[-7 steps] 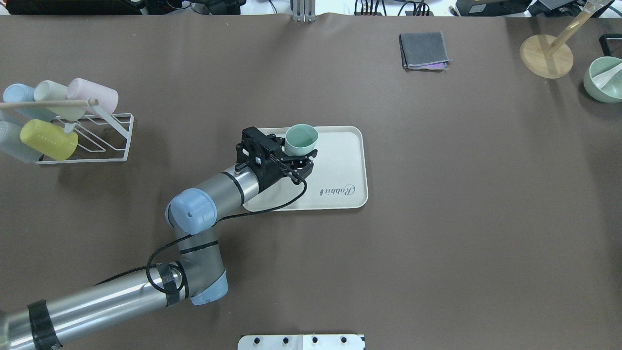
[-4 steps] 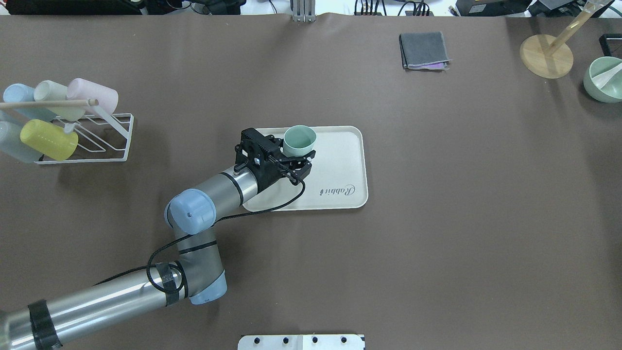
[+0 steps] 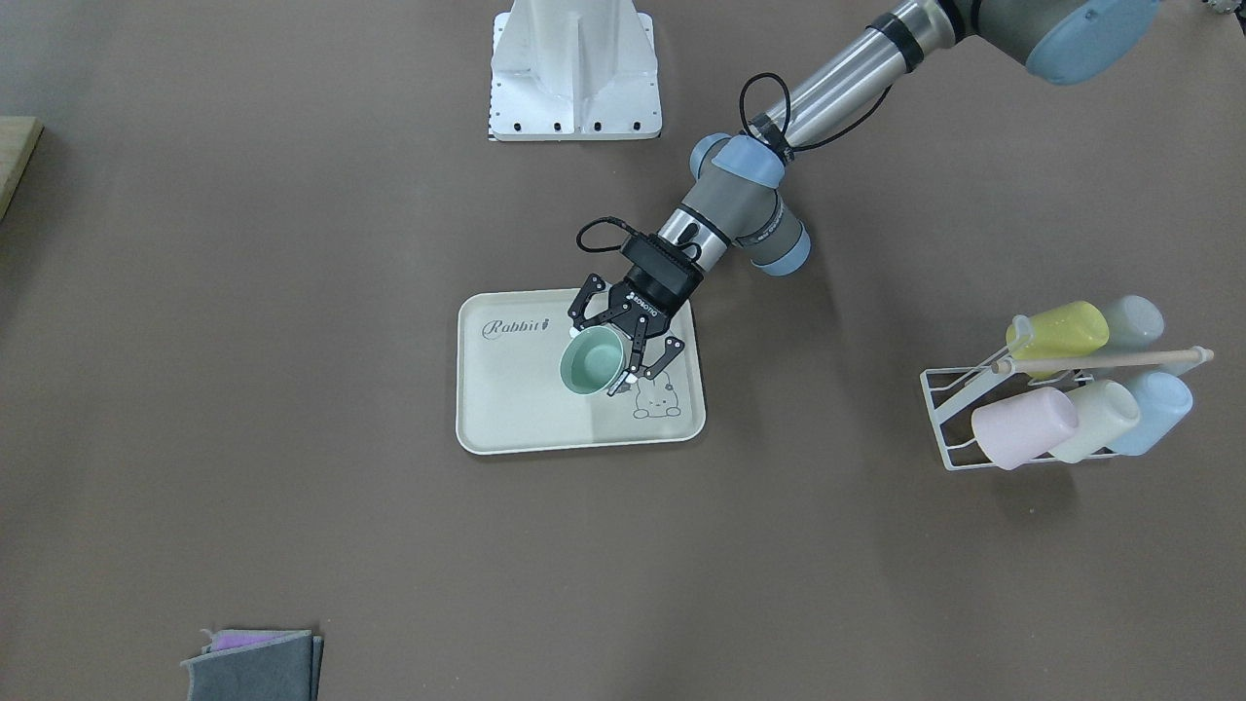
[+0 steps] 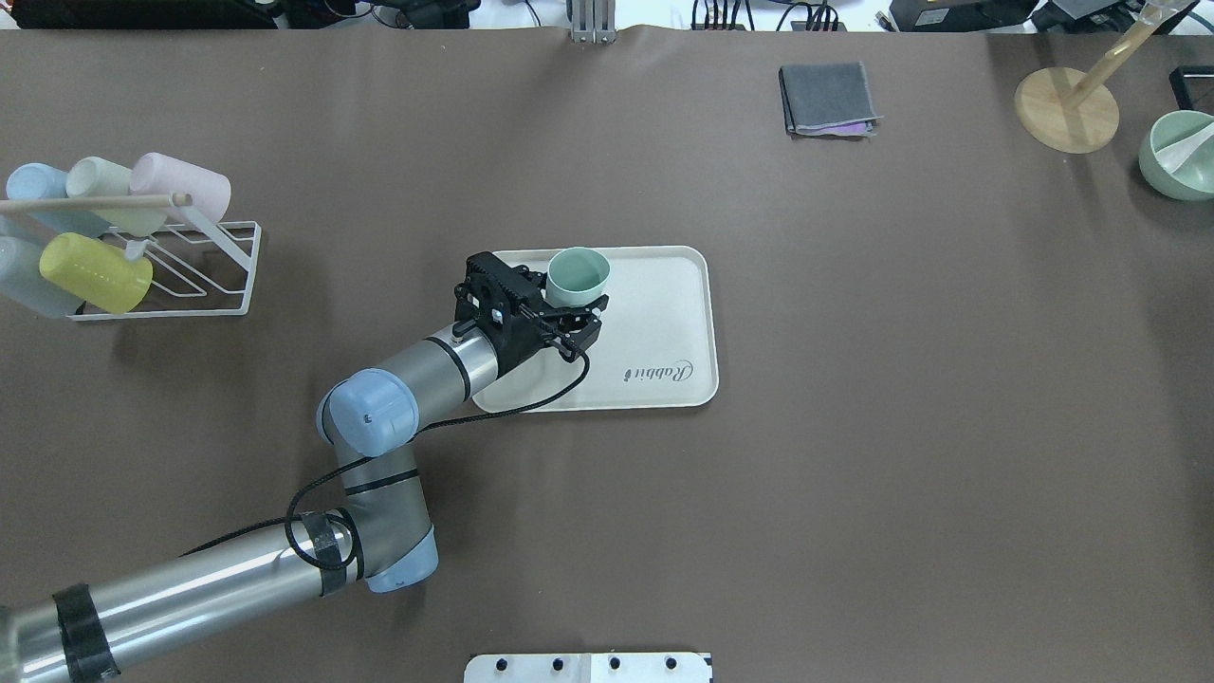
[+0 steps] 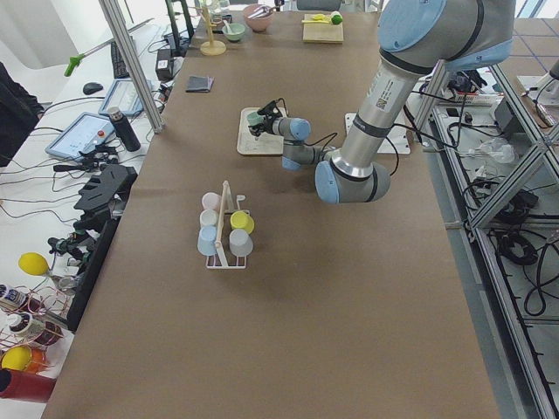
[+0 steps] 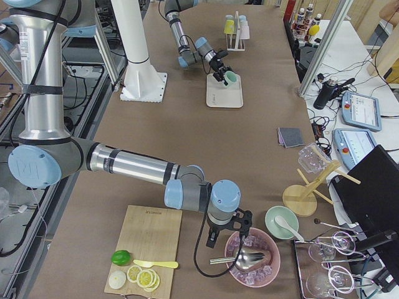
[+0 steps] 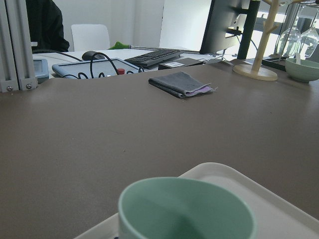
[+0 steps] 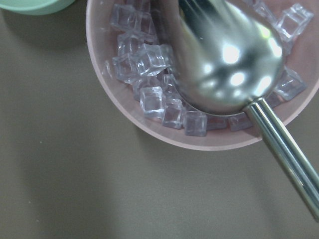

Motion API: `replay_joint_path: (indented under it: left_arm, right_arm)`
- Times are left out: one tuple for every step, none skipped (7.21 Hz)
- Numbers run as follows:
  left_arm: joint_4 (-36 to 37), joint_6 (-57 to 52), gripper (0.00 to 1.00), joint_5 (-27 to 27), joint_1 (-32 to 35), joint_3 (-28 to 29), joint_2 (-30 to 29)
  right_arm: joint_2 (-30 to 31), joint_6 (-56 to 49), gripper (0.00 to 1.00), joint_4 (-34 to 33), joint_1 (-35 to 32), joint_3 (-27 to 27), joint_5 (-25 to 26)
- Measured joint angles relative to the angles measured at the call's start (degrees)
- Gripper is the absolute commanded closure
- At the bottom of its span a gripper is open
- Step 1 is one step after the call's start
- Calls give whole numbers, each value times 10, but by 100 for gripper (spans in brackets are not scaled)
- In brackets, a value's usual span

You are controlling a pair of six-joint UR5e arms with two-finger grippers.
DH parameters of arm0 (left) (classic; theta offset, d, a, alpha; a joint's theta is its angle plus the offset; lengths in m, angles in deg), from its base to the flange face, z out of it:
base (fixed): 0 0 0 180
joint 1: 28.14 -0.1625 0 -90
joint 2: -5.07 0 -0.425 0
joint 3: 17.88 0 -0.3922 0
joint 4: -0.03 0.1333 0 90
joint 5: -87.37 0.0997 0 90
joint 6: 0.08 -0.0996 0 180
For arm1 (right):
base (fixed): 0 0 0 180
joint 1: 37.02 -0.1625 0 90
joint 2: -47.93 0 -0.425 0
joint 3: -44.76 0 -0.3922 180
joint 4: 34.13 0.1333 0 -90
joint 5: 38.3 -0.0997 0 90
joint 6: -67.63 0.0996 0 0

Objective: Pick up and place green cup on tray

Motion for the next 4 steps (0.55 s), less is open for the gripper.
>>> replay_joint_path:
  left_arm:
    - [0,0,49,0,0,-1,-1]
    - [-1,0,16,-1,0,-2,-2]
    - [-2,0,4,-1,0,-4,-3]
    - [-3,0,3,-2,-1,-5,-3]
  right_arm:
    - [0,0,0,0,0,-1,0]
    - [1,0,0,0,0,-1,1]
    - [1,0,0,0,0,-2,1]
    - [1,0,0,0,0,-2,1]
